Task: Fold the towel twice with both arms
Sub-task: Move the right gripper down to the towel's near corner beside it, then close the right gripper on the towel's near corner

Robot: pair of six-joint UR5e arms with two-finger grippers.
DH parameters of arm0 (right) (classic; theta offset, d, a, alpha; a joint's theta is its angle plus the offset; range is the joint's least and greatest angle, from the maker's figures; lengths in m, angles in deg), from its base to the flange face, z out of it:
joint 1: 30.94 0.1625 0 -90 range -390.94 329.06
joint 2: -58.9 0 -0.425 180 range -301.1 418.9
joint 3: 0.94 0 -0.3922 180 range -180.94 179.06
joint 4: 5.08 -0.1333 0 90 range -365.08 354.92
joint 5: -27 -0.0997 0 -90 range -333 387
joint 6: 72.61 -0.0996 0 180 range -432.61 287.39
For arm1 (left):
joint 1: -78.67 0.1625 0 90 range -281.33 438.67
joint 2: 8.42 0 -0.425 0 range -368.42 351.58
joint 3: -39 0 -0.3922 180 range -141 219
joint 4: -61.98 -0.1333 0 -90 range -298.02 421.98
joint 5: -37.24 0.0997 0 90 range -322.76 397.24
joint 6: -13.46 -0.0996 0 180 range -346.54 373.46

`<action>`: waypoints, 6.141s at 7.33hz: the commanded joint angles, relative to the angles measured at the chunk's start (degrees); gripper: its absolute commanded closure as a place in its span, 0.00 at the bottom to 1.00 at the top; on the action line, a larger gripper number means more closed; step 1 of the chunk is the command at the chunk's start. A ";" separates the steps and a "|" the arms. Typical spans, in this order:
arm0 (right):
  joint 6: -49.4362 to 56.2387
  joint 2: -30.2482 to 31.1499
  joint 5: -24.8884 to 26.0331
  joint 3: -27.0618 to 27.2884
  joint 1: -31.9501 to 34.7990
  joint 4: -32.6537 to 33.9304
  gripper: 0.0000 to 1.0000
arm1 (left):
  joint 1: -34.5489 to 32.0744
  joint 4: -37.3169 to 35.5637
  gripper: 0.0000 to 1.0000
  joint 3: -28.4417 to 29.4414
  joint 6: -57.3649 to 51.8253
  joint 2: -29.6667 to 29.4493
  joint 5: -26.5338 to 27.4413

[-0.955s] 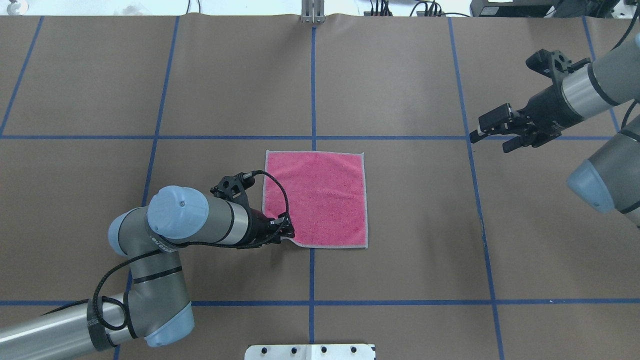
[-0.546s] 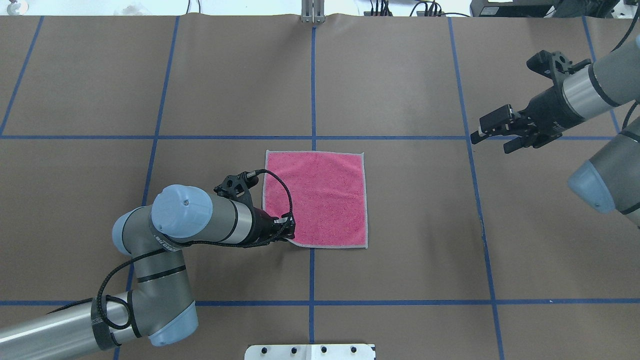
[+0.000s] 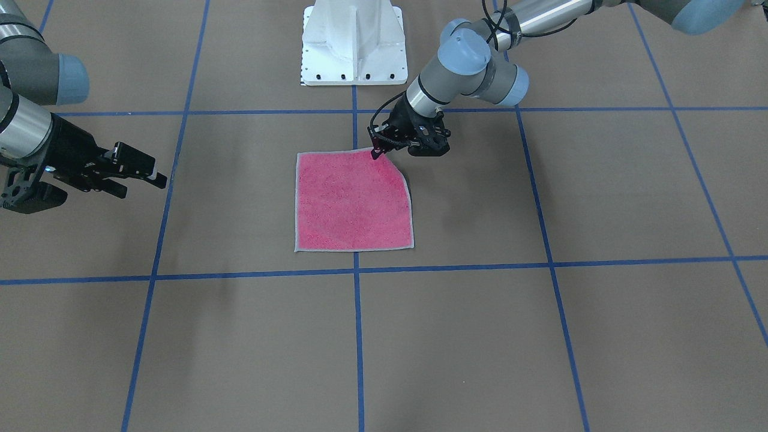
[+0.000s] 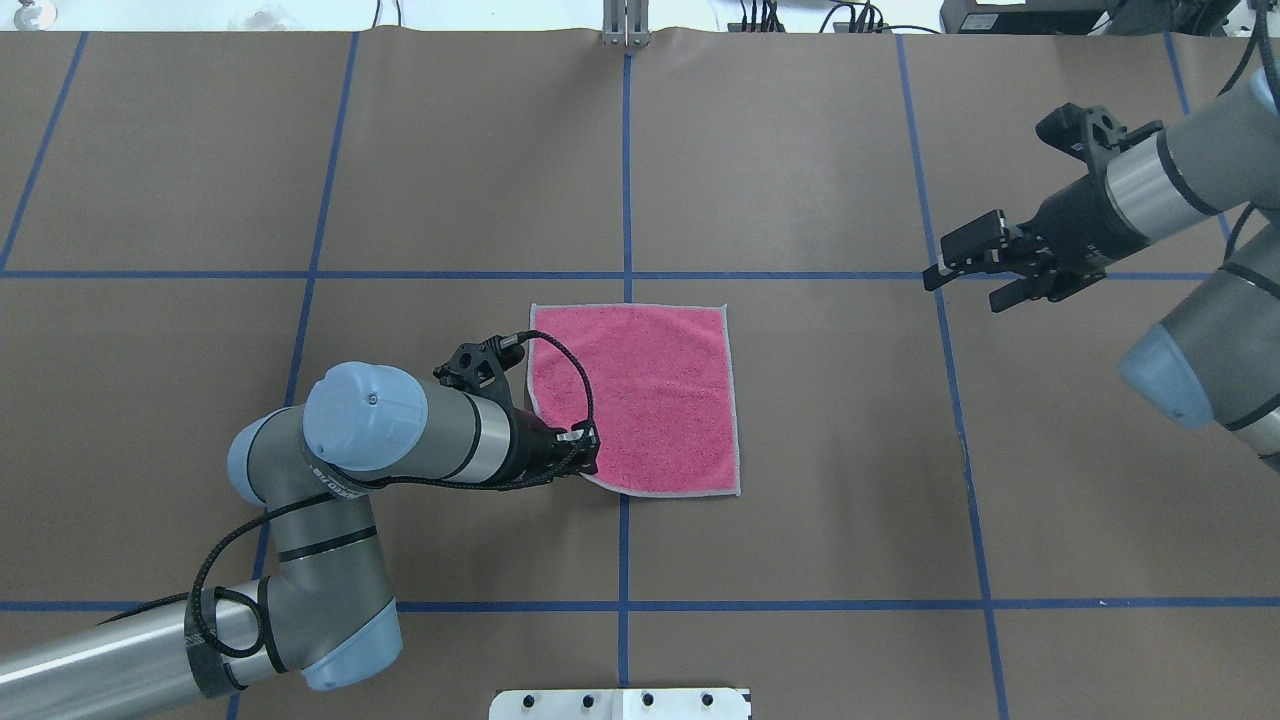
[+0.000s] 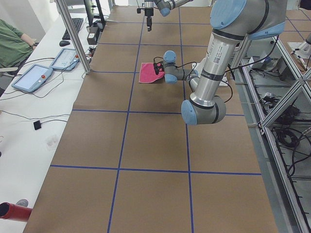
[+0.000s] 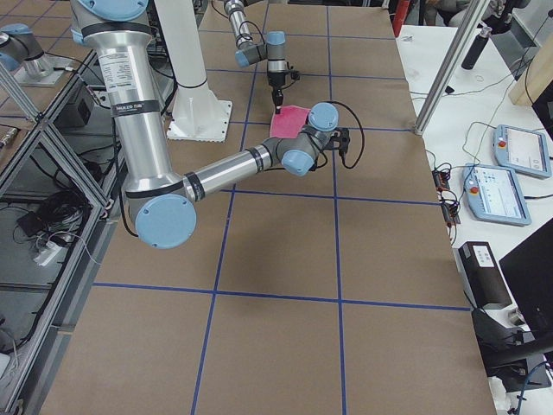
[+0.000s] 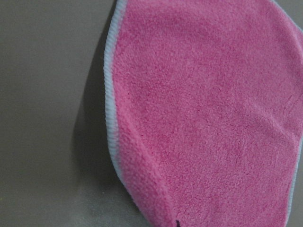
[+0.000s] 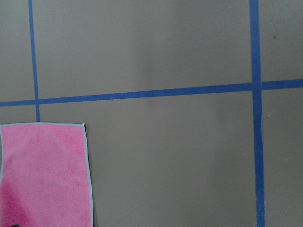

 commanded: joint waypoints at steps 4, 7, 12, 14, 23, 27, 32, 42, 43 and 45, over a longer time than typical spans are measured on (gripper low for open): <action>-17.58 -9.91 13.50 0.20 -14.46 0.05 0.01 | -0.16 0.00 1.00 -0.04 0.01 -0.05 0.11; -22.33 -12.47 24.75 -1.90 -23.35 0.13 0.01 | -0.16 0.00 1.00 -0.04 0.01 -0.05 0.02; -23.22 -12.56 25.30 -2.97 -26.43 0.05 0.01 | -0.08 0.09 1.00 -0.04 0.01 -0.05 0.02; -23.22 -12.30 25.30 -3.23 -27.13 0.05 0.08 | -0.08 0.09 1.00 -0.04 0.01 -0.05 0.02; -23.31 -11.86 27.32 -4.37 -29.86 0.05 0.15 | -0.08 0.17 1.00 -0.04 -0.08 0.12 0.02; -23.14 -11.77 27.40 -5.25 -30.39 -0.04 0.15 | -0.08 0.18 1.00 -0.04 -0.08 0.12 0.02; -23.83 -11.86 27.40 -5.25 -30.39 -0.04 0.37 | -0.08 0.18 1.00 -0.04 -0.16 0.21 0.02; -23.84 -11.25 27.14 -5.25 -30.30 -0.04 0.30 | 0.01 0.18 1.00 0.05 -0.16 0.21 0.02; -23.84 -11.25 27.14 -5.25 -30.30 -0.04 0.30 | 0.01 0.18 1.00 0.05 -0.16 0.12 0.02; -24.71 -11.34 27.32 -5.25 -30.39 0.05 0.48 | 0.01 0.18 1.00 -0.04 -0.16 0.12 0.02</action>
